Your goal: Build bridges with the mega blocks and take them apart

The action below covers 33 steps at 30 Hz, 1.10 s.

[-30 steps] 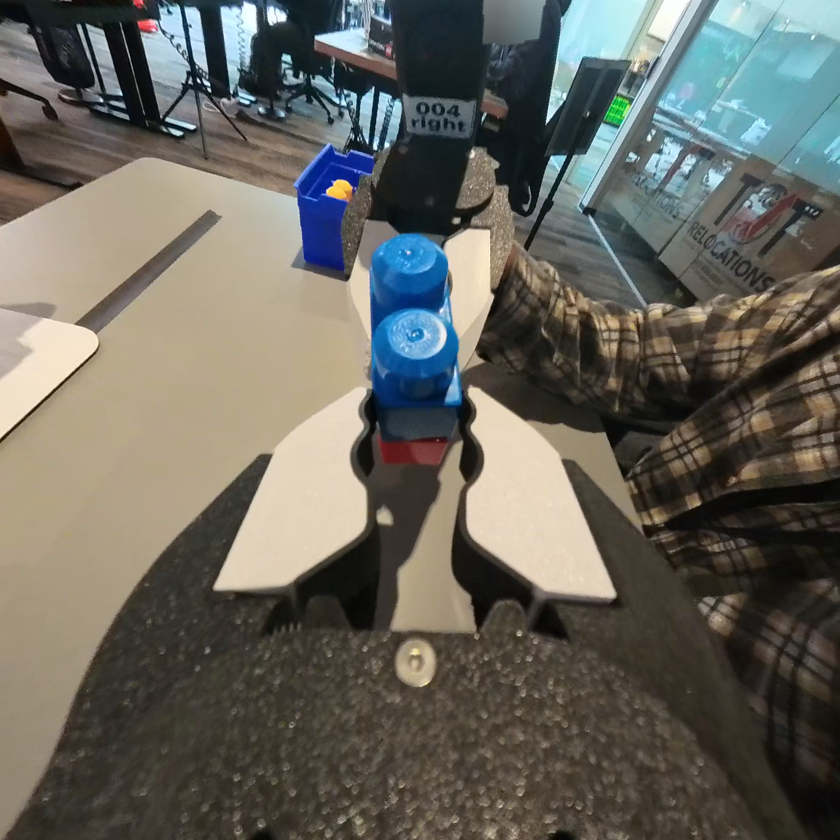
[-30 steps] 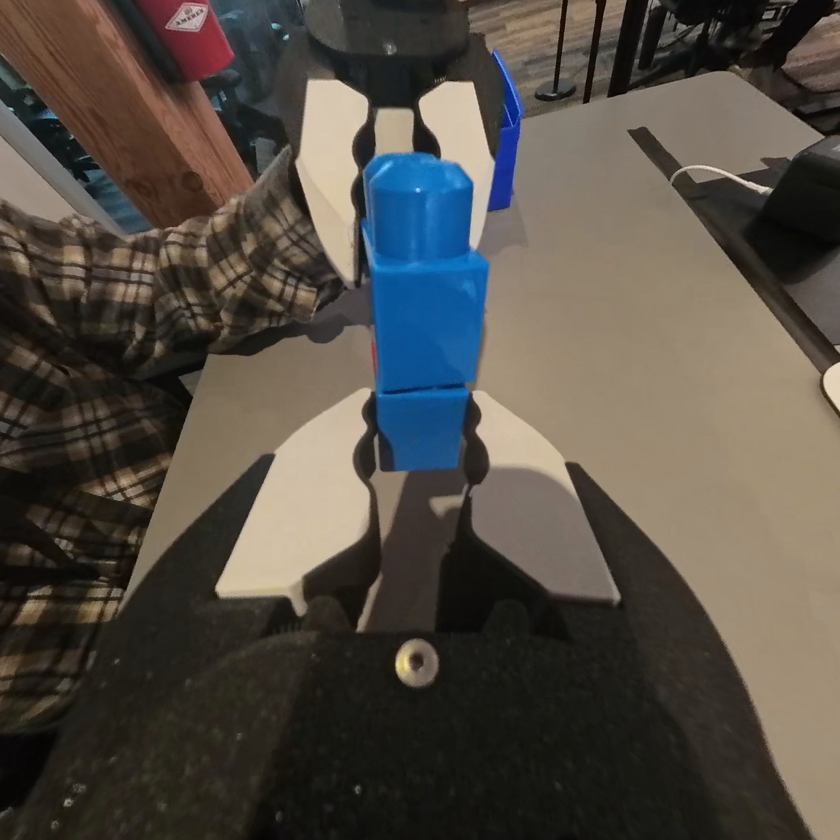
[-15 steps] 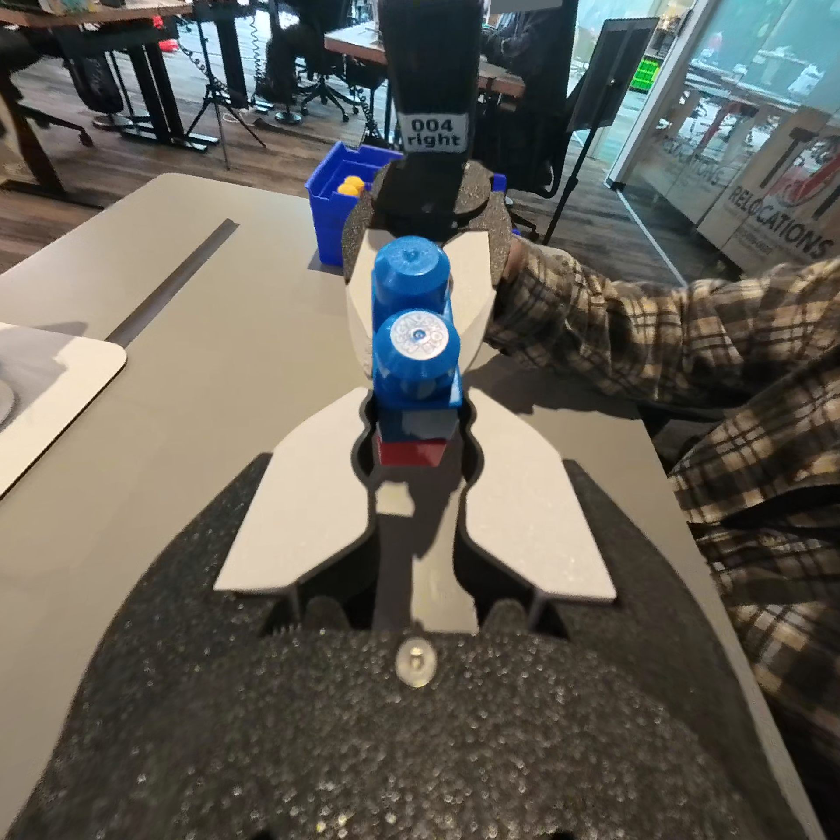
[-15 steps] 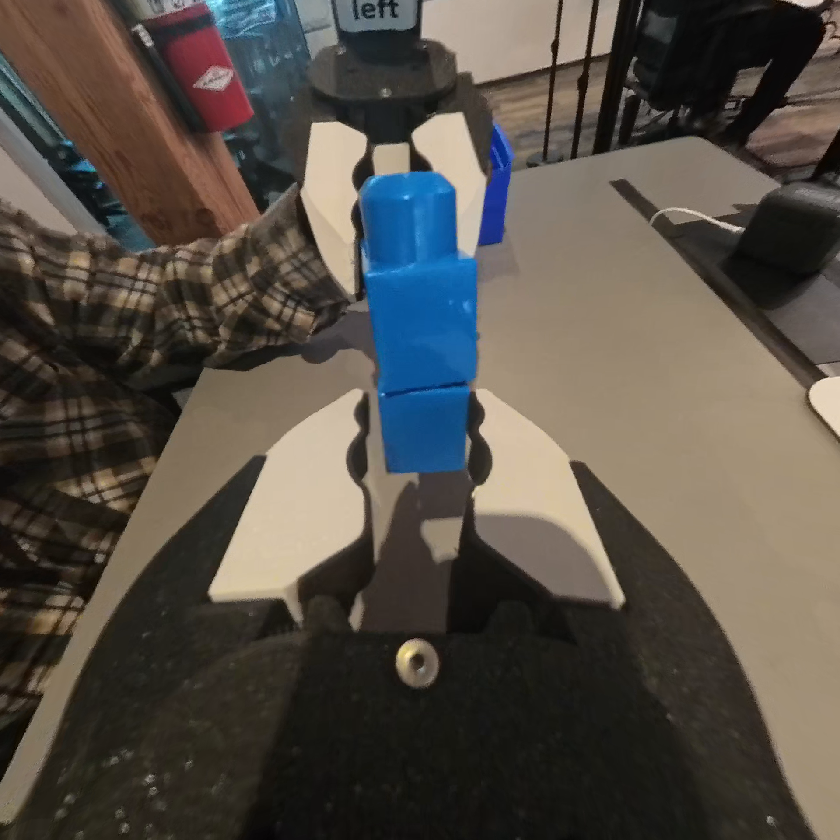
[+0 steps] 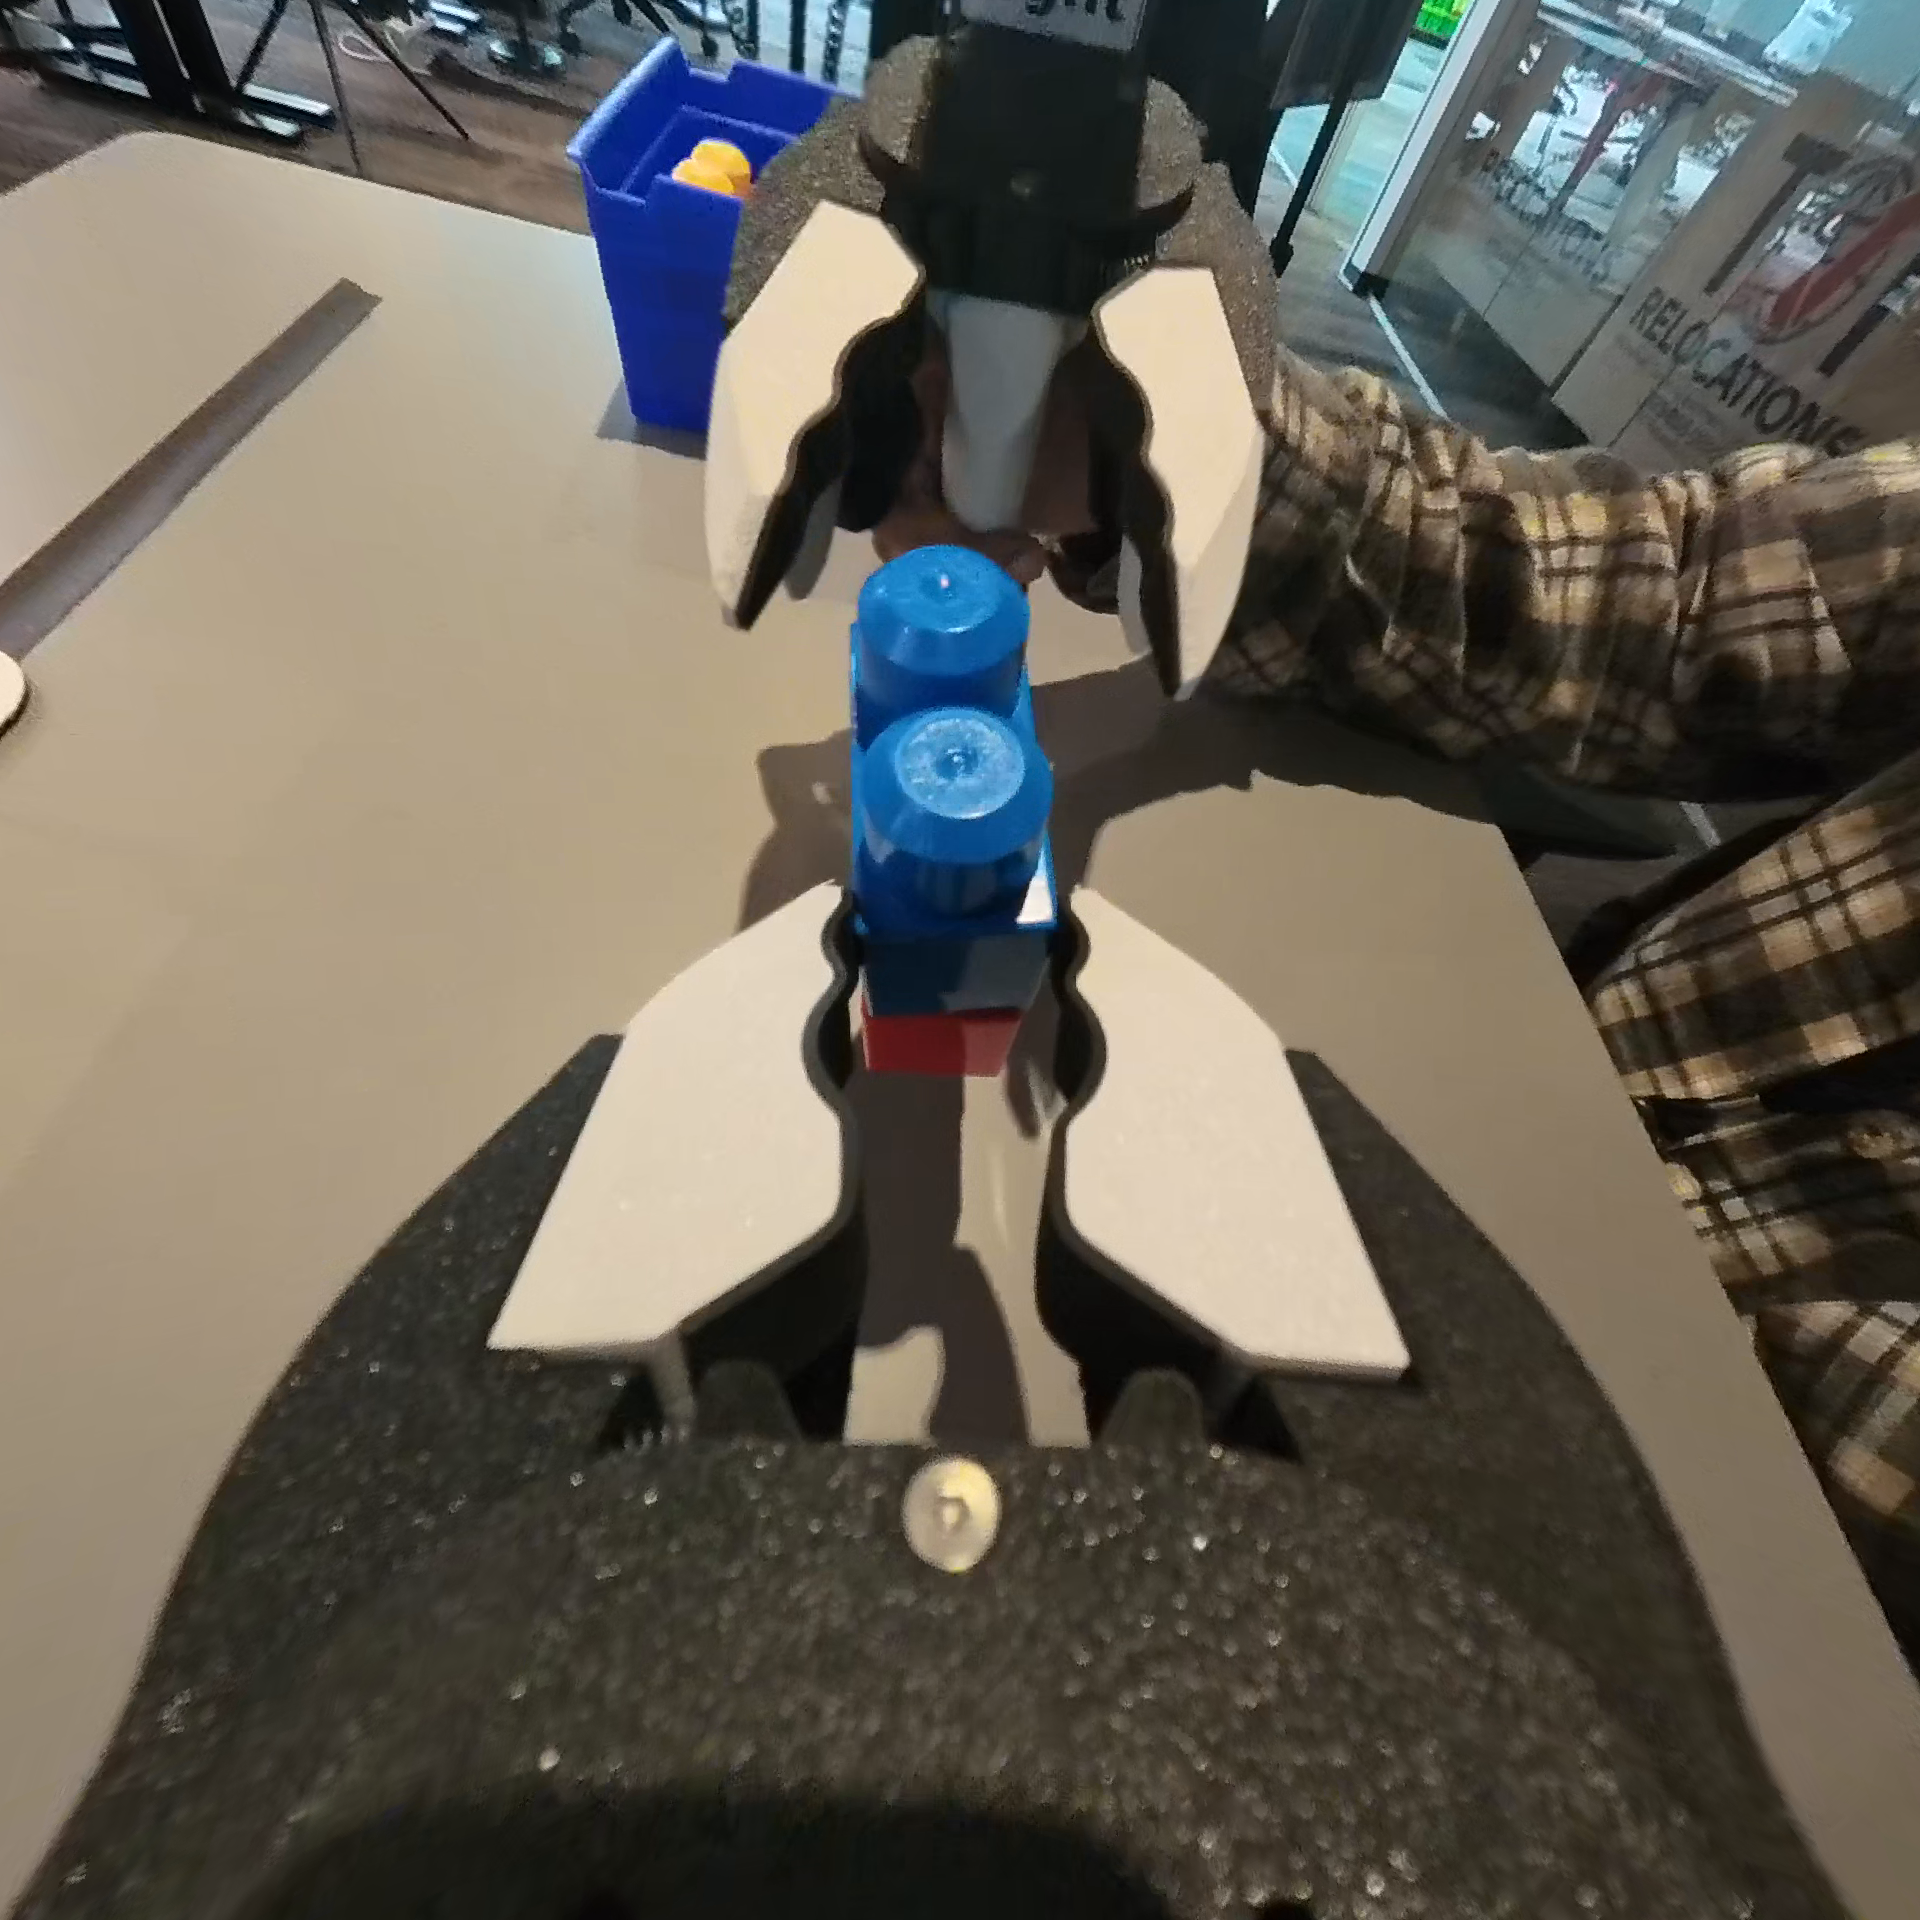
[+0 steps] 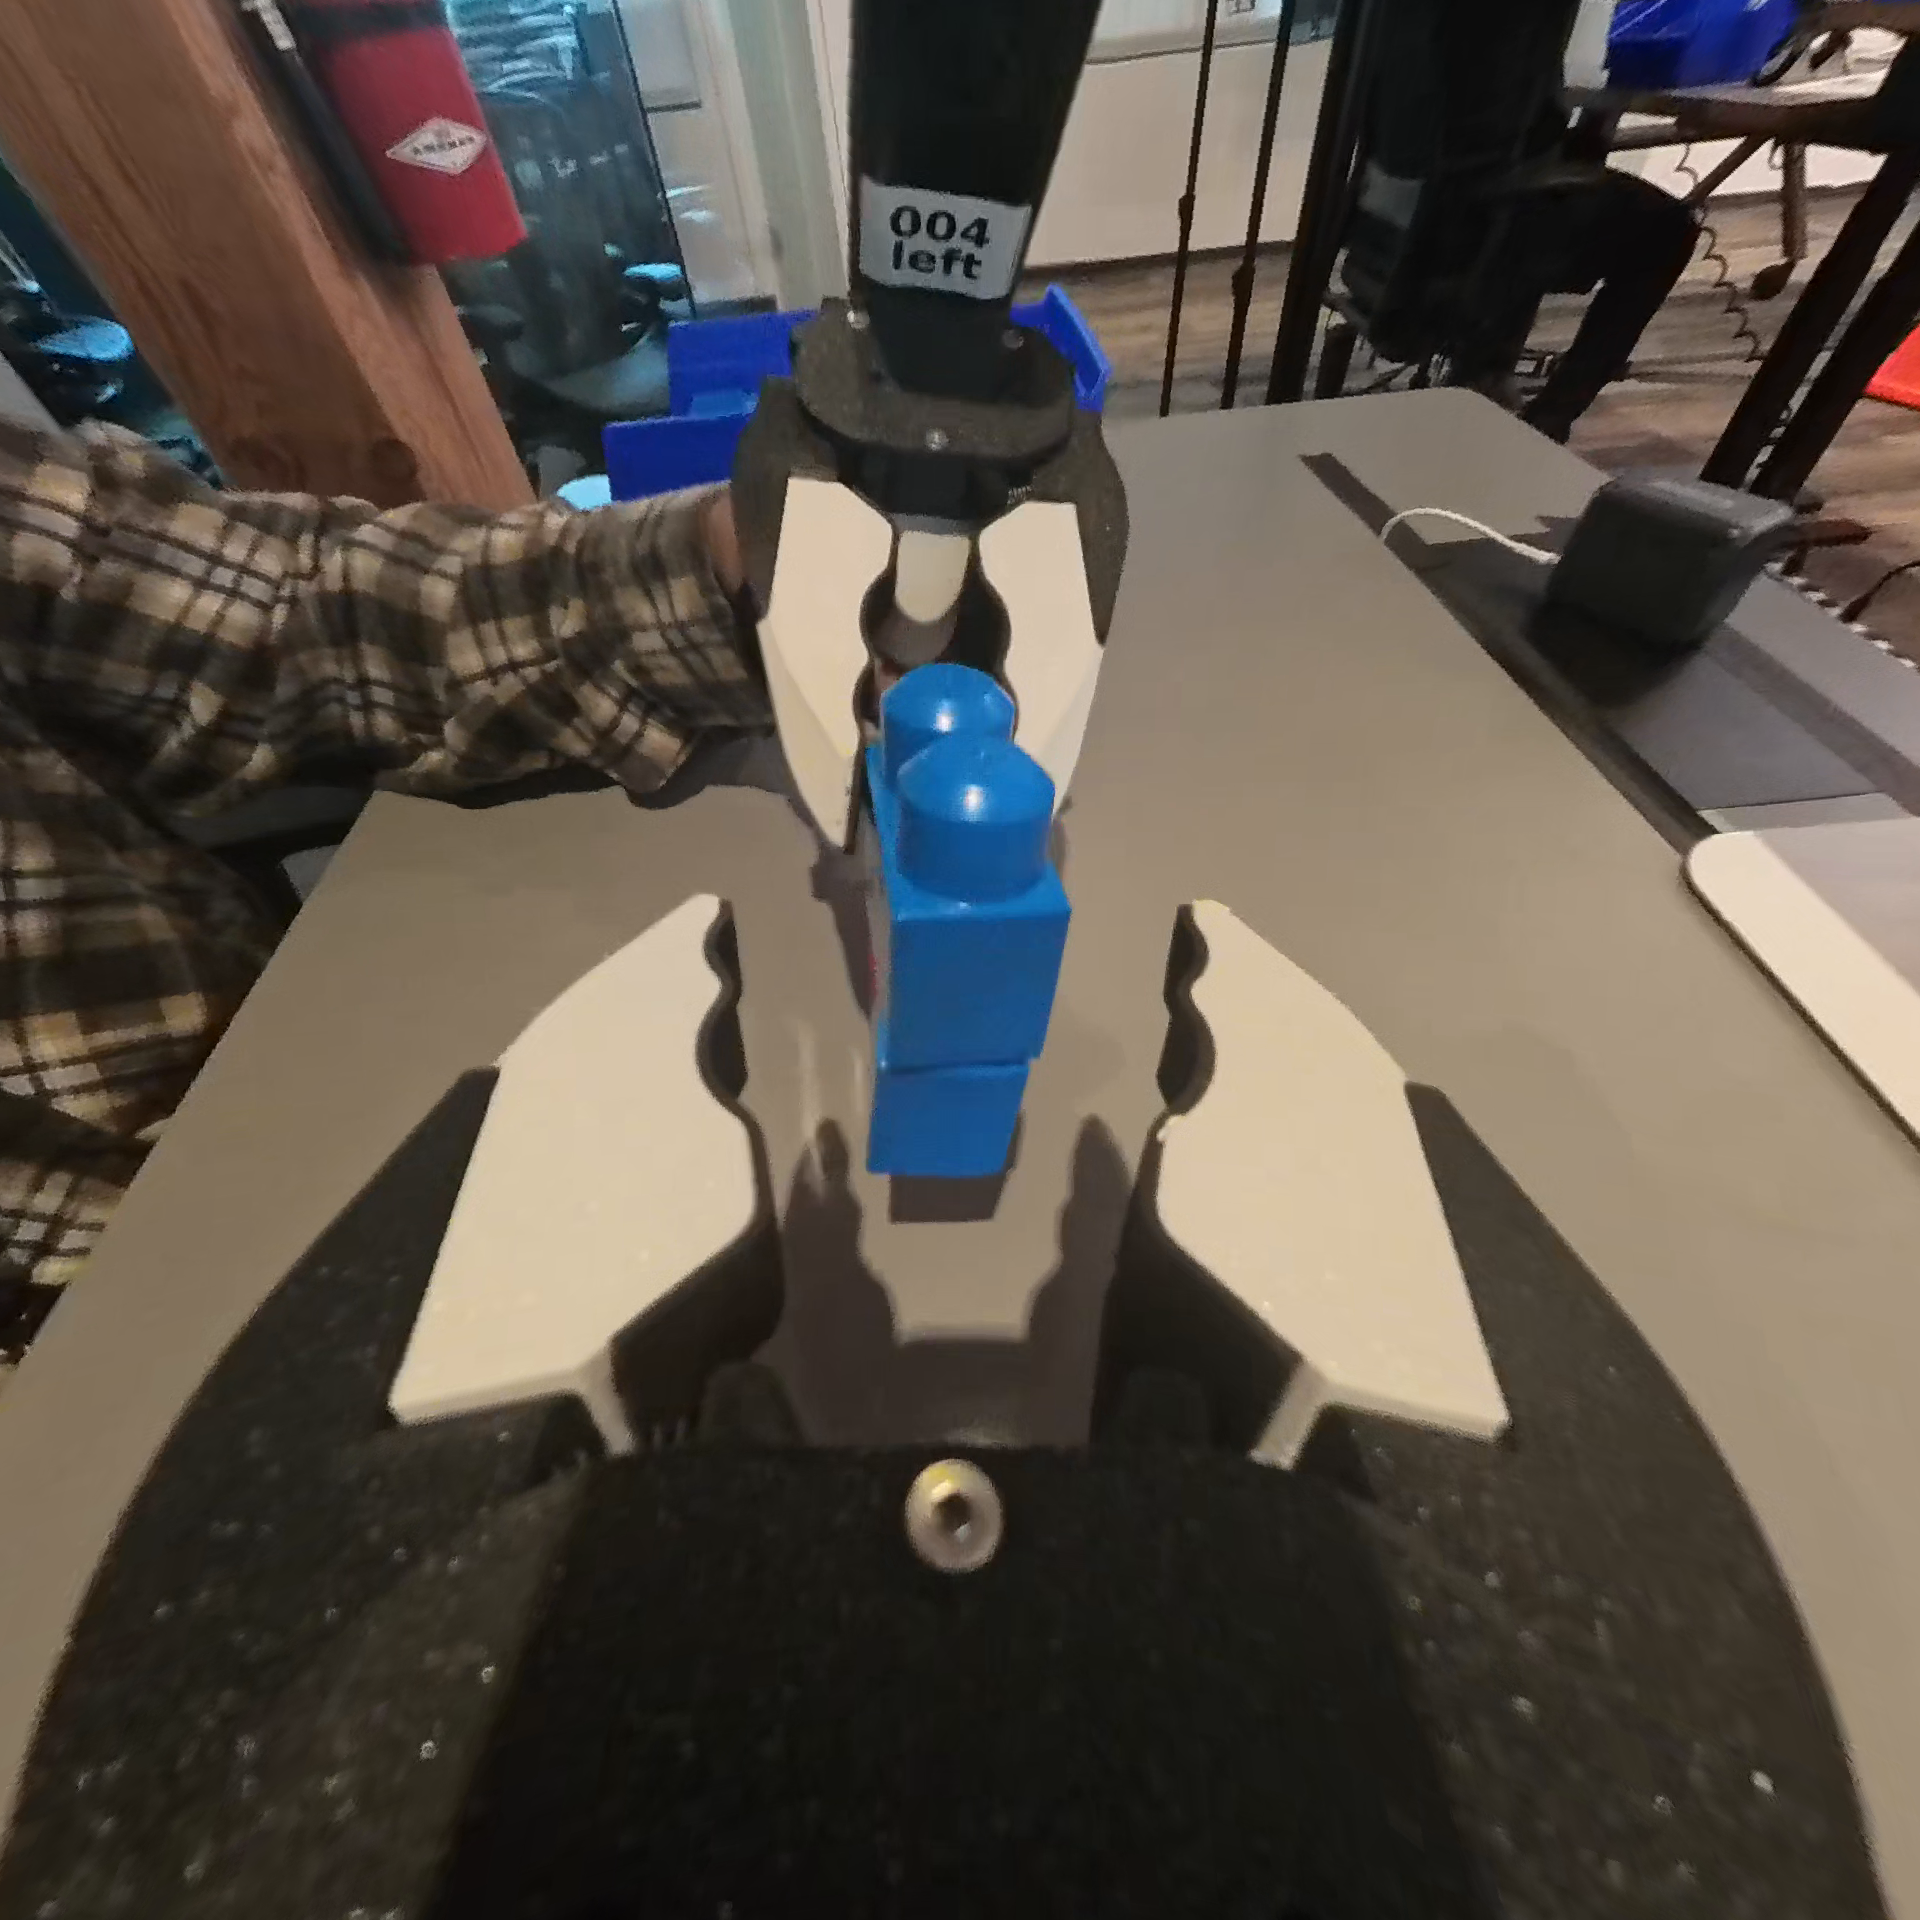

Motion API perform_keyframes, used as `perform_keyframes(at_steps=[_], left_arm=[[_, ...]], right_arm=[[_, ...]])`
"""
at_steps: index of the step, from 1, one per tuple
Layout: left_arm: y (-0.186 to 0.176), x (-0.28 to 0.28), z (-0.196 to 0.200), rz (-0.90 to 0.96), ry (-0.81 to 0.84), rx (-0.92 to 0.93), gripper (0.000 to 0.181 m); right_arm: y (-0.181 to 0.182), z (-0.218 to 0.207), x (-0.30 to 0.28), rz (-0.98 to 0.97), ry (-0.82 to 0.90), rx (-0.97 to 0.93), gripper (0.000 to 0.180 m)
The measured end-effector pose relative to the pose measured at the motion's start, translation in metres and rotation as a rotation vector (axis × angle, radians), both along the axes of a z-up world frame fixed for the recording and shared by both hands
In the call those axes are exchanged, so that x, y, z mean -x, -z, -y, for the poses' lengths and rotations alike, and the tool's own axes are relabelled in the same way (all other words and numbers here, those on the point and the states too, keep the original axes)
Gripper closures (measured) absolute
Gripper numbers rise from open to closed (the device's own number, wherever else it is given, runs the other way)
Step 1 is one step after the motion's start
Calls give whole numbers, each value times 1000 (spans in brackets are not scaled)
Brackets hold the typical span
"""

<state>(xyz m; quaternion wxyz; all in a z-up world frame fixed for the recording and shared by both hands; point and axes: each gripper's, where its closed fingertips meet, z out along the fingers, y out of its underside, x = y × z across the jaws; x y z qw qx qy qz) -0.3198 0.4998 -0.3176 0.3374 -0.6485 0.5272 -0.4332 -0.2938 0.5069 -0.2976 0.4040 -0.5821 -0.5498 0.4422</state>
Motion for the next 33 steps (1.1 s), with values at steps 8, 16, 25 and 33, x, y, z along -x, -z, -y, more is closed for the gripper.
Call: perform_keyframes(at_steps=[8,16,25,33], left_arm=[[9,-5,3,-7,20,6,145],[9,13,-3,-8,-24,-14,125],[42,30,-5,-50,-135,2,107],[51,10,5,-51,-114,-8,110]], right_arm=[[21,2,14,33,-42,34,143],[32,-2,15,11,-1,45,143],[40,6,20,8,-49,9,143],[25,10,22,-73,-68,18,143]])
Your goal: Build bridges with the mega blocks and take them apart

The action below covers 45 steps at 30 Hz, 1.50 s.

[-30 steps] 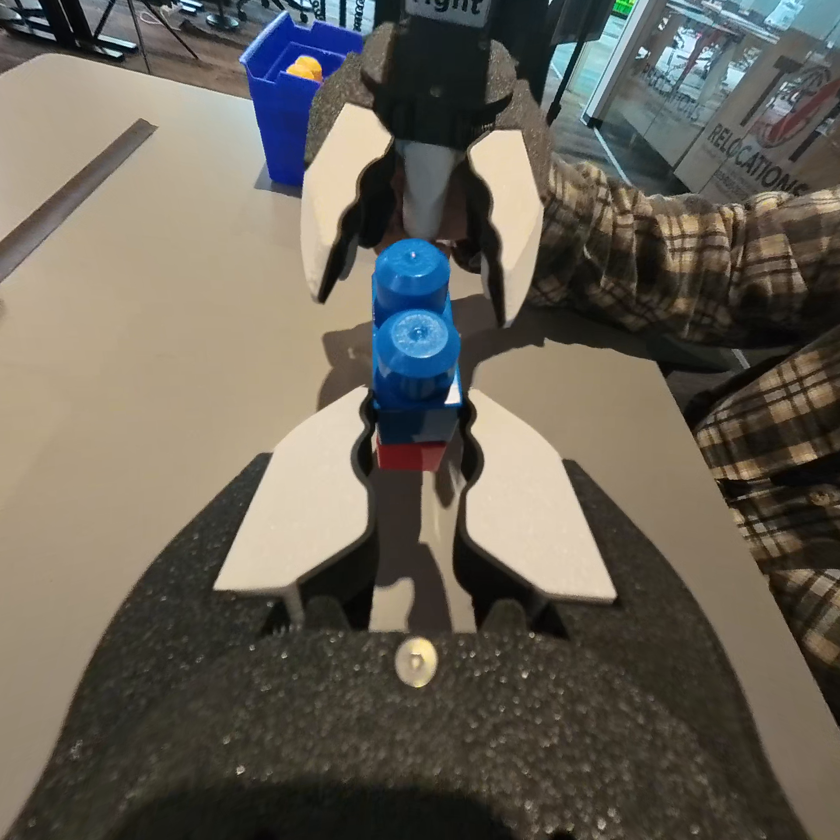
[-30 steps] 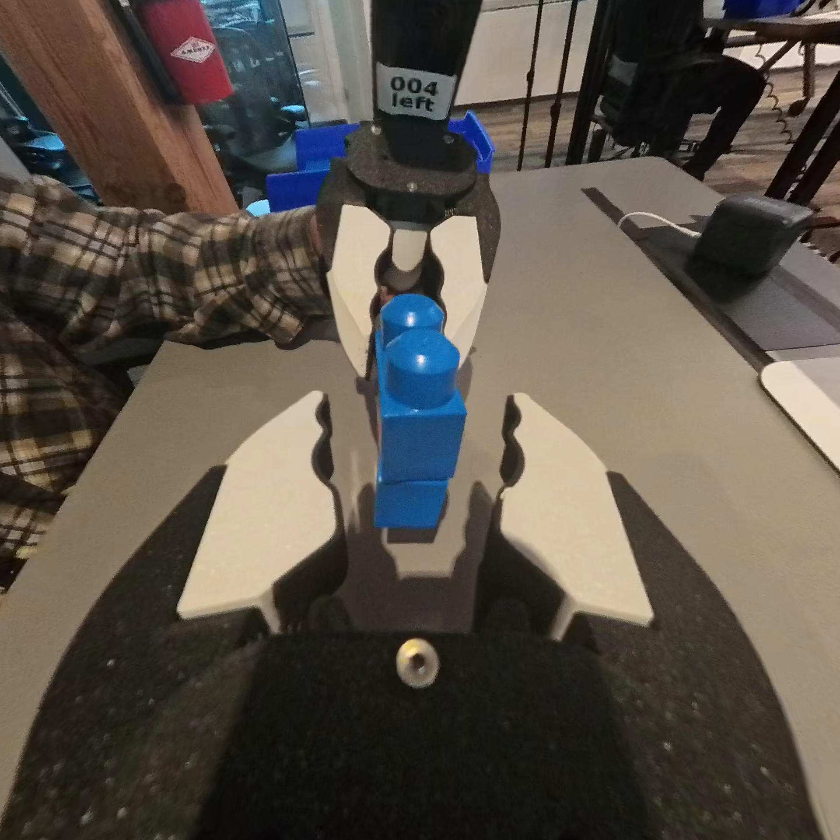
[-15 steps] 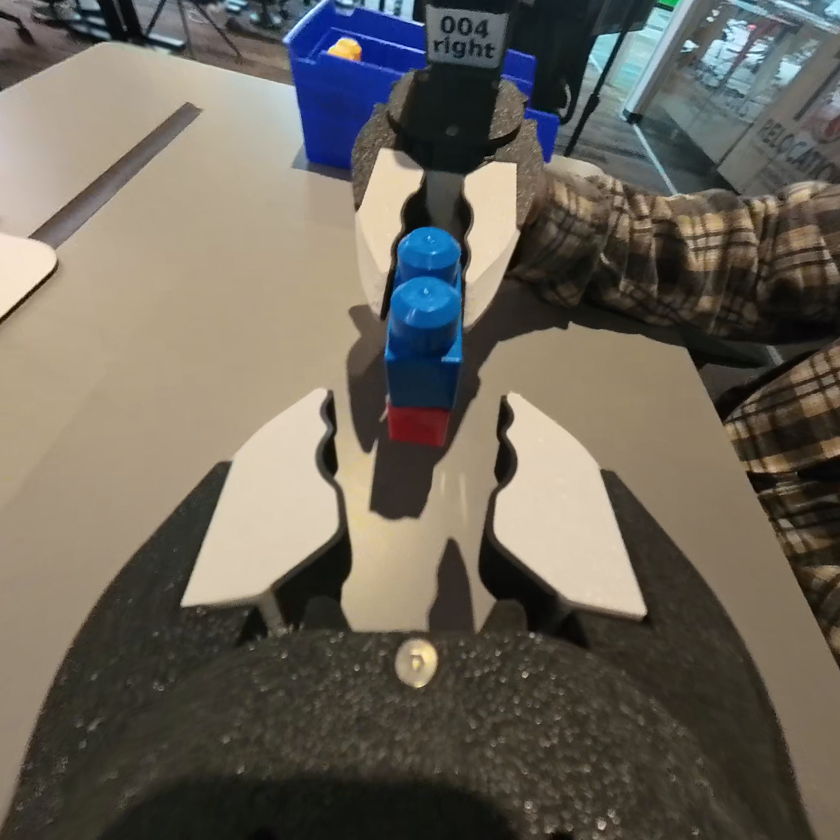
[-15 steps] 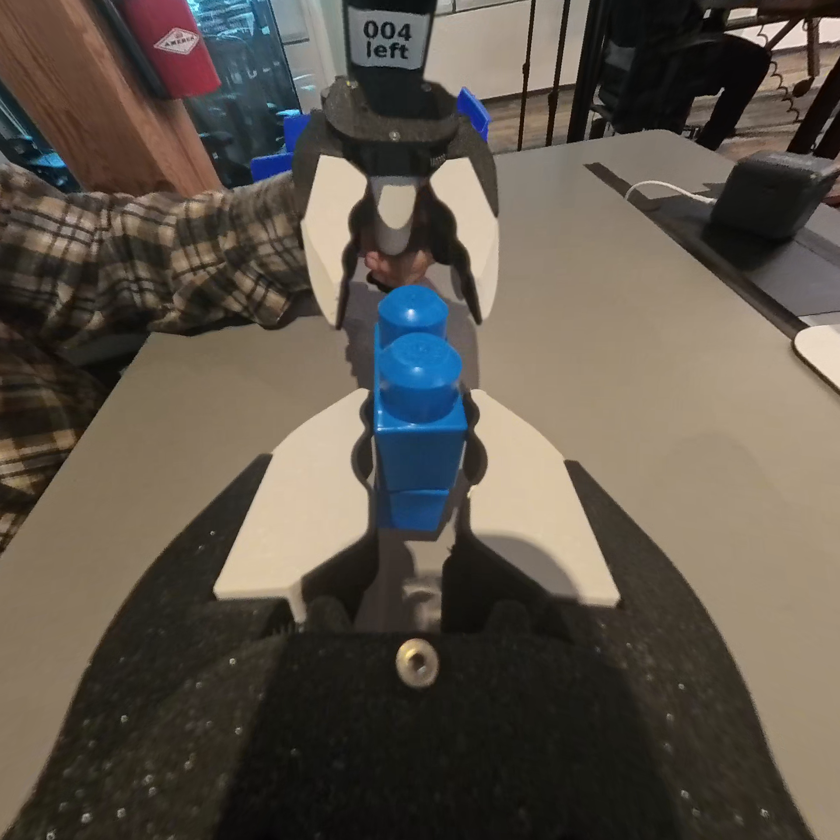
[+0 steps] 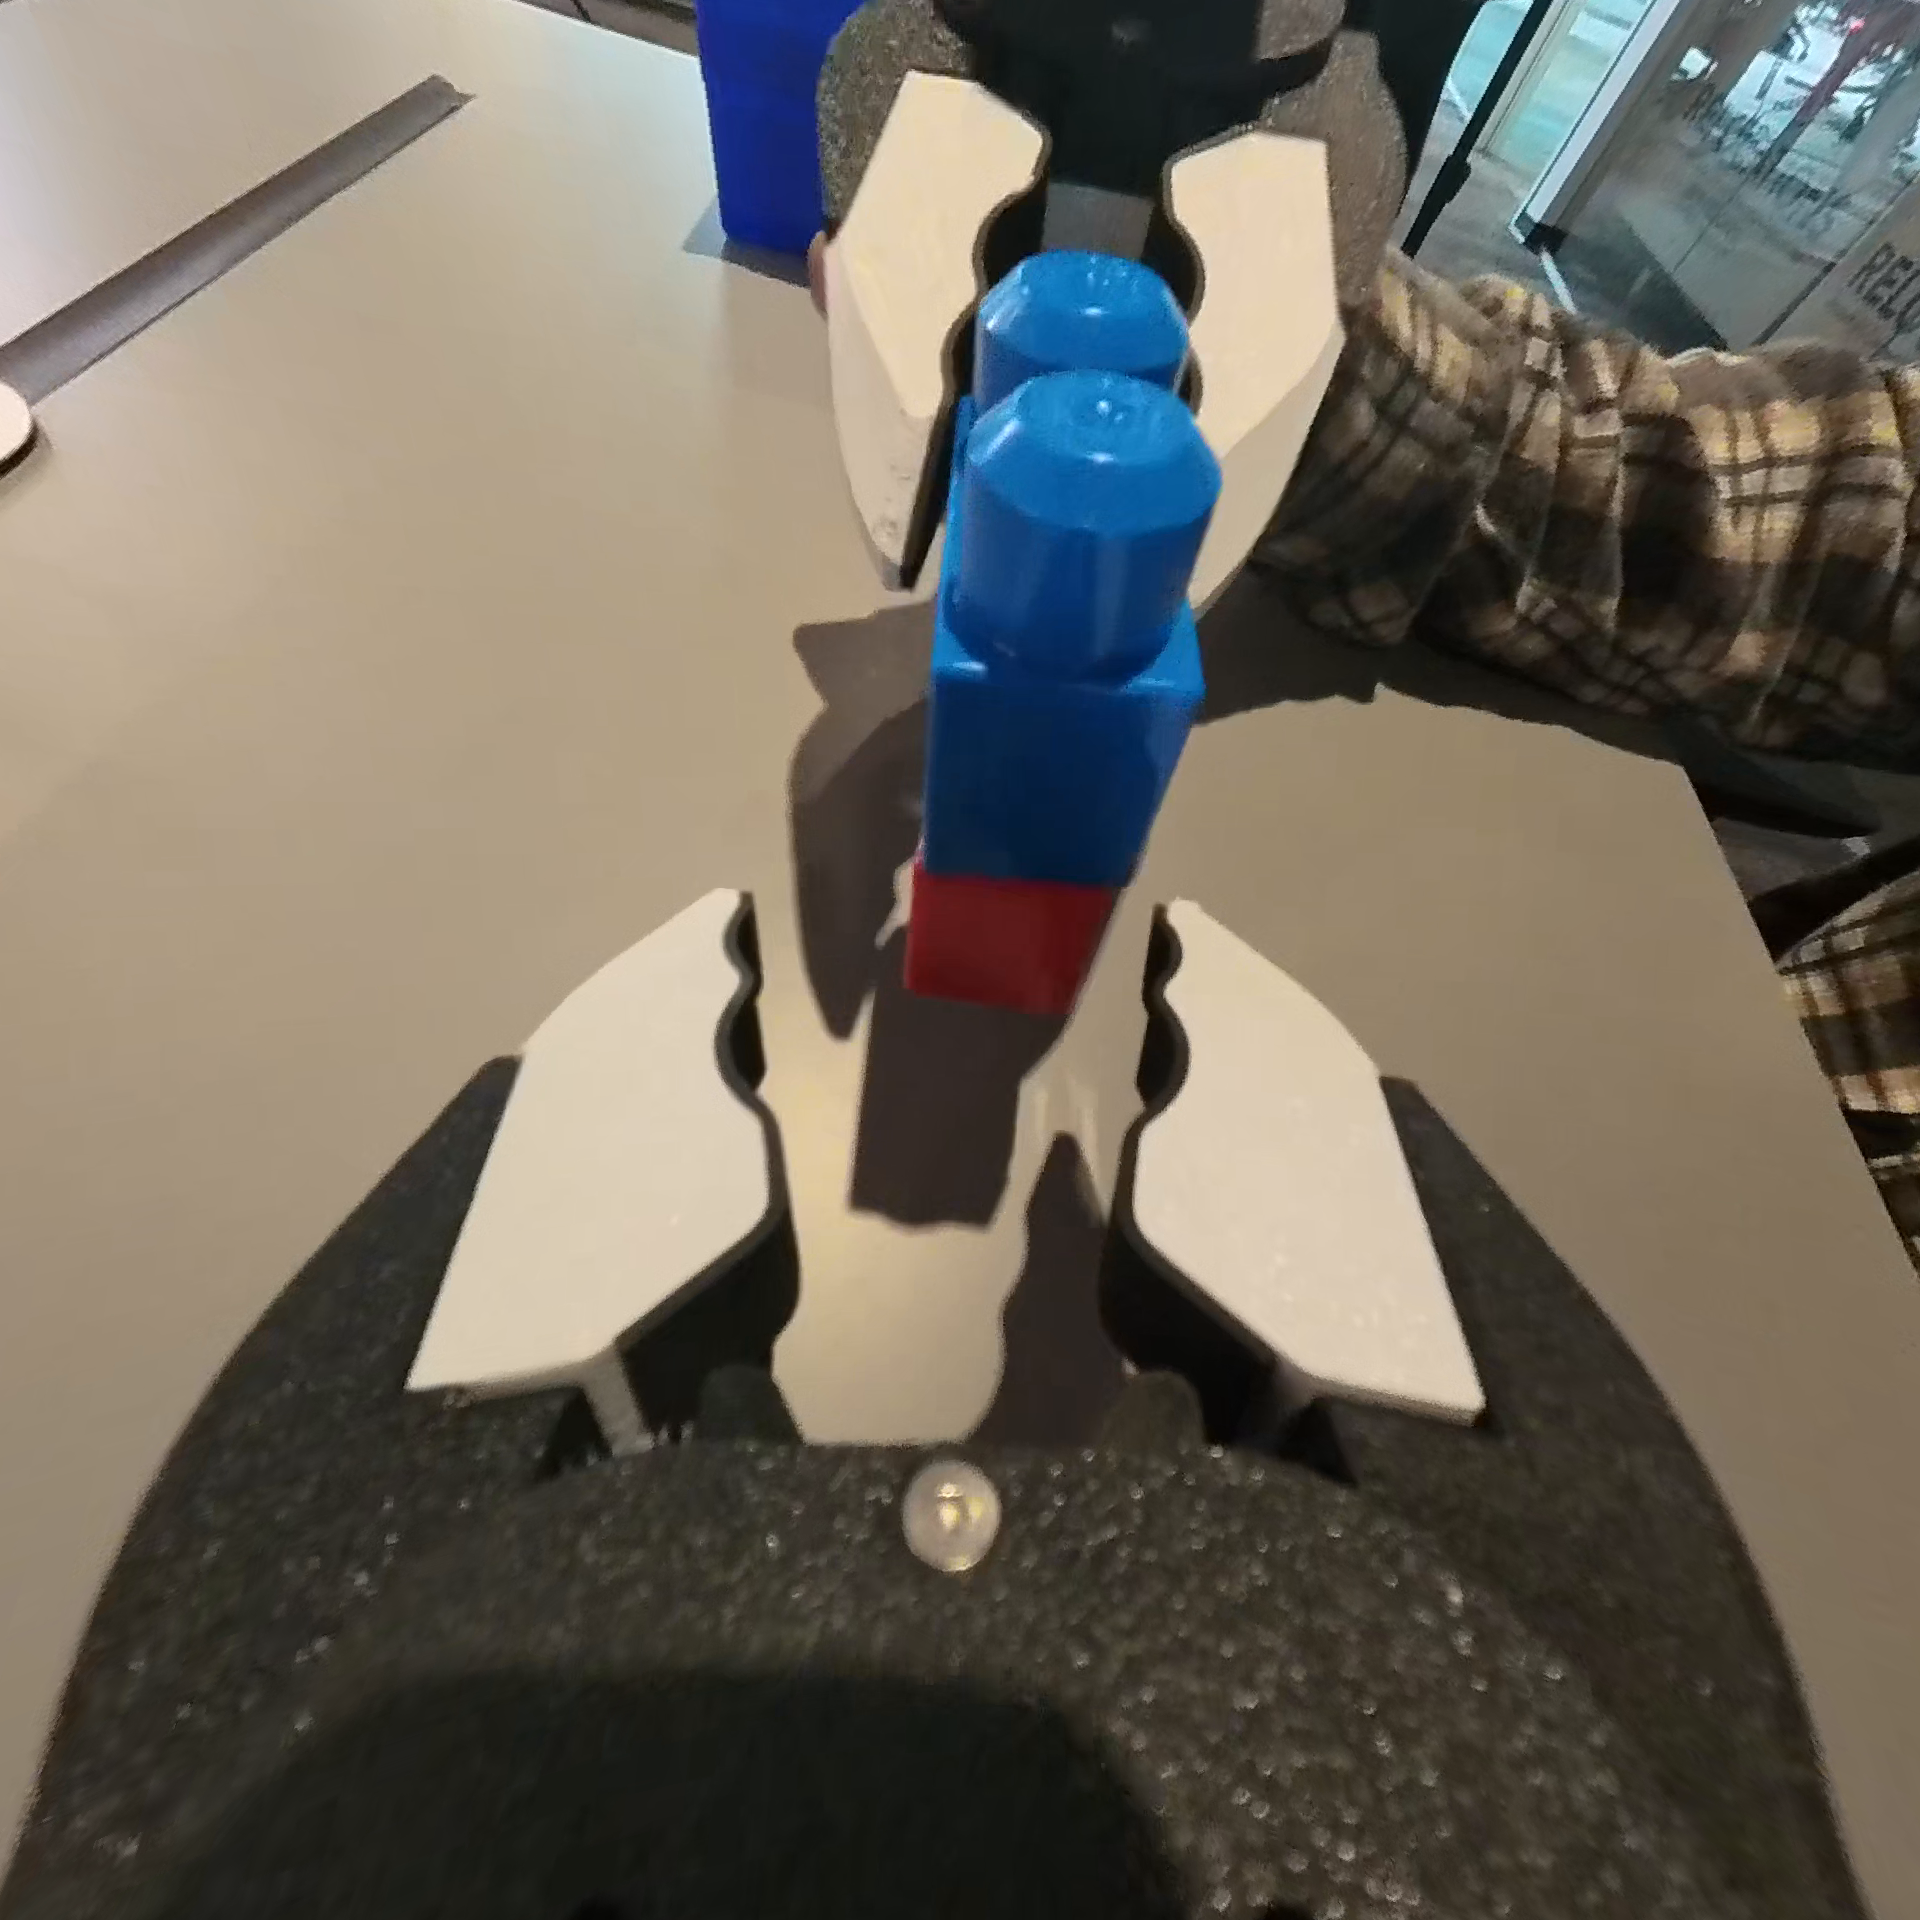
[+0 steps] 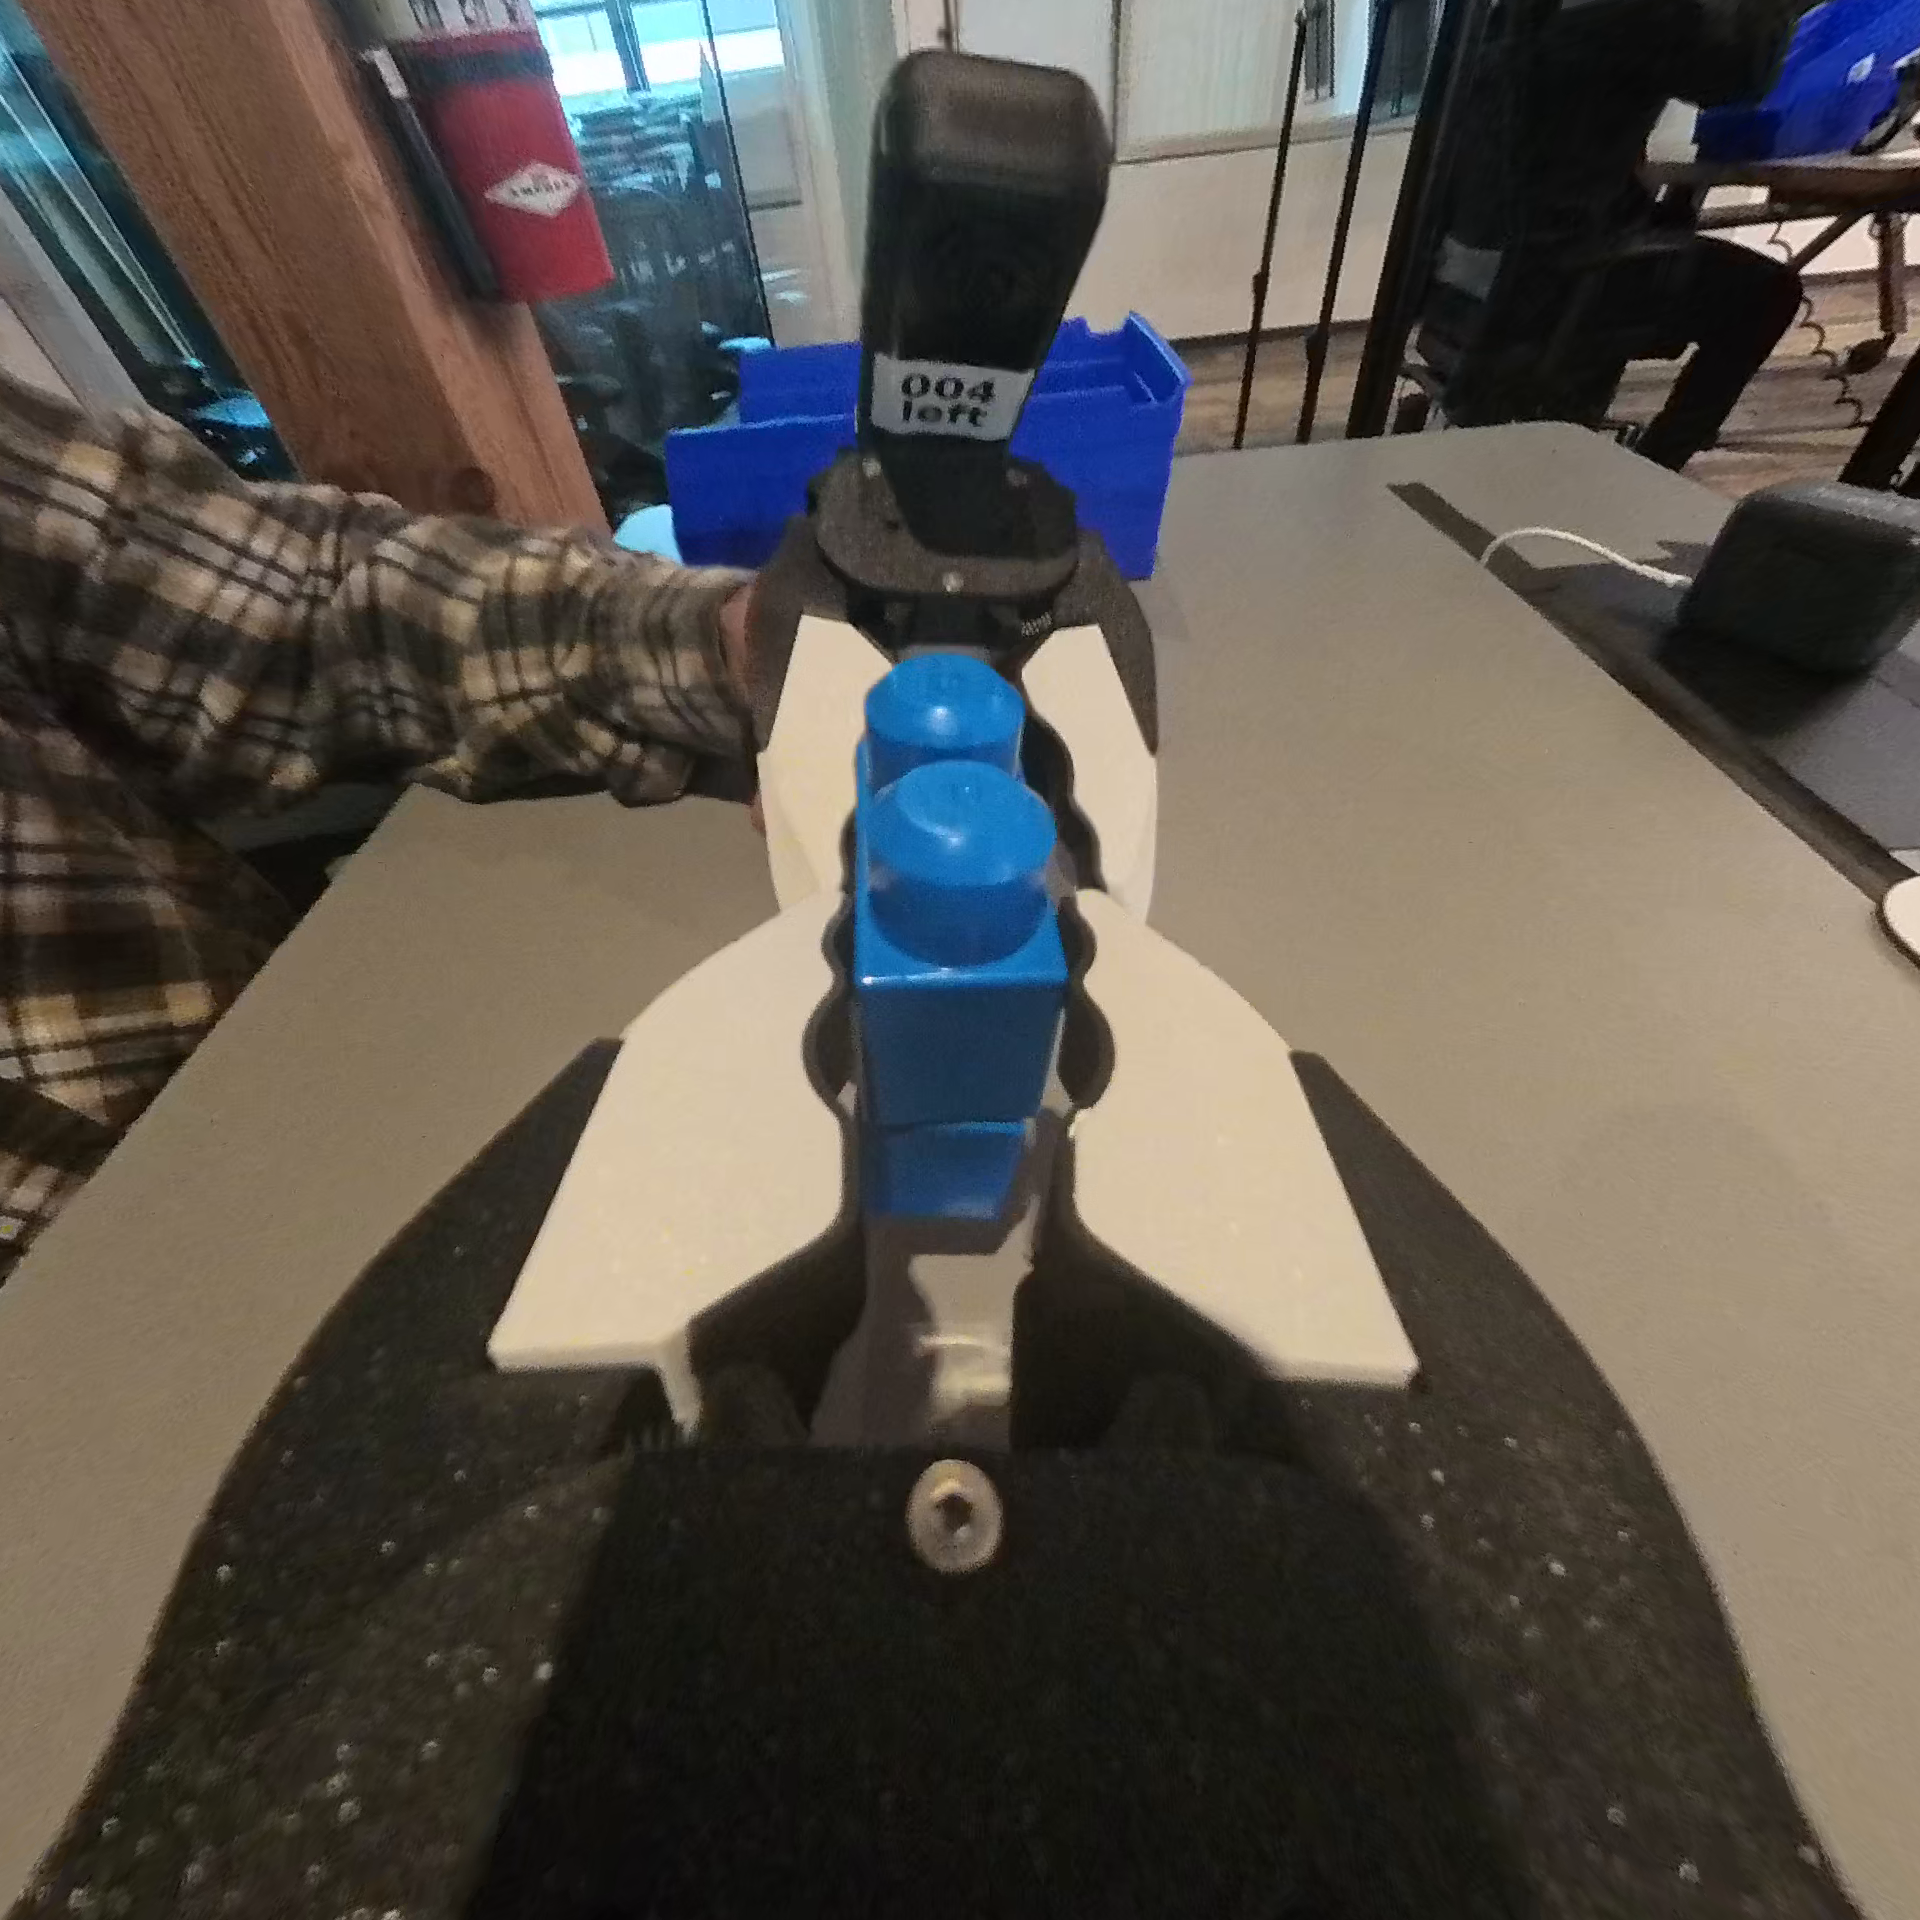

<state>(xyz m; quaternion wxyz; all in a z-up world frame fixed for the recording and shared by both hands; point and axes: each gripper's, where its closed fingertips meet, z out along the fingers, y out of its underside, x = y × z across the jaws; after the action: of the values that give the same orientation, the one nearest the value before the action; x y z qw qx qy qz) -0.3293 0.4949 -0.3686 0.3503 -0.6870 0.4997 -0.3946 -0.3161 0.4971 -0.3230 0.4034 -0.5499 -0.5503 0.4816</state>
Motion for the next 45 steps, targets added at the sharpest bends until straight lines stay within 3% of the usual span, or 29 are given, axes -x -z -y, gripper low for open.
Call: perform_keyframes(at_steps=[3,5,18,32,36,40,45], left_arm=[[-5,-8,9,26,36,-13,137],[-9,-11,9,36,26,-51,144],[-8,-6,-1,-24,-82,-110,144],[2,-11,4,-2,-16,-73,144],[11,-7,7,-28,19,22,141],[23,6,5,-79,36,83,122],[0,18,-3,16,7,84,120]], right_arm=[[-5,2,2,-31,-2,12,144],[-11,2,2,-69,3,37,143],[-12,-4,4,-48,108,-21,143],[-10,0,7,-159,16,-16,143],[4,-2,6,-115,5,15,144],[26,-4,9,-5,20,-3,144],[39,-4,8,86,23,1,143]])
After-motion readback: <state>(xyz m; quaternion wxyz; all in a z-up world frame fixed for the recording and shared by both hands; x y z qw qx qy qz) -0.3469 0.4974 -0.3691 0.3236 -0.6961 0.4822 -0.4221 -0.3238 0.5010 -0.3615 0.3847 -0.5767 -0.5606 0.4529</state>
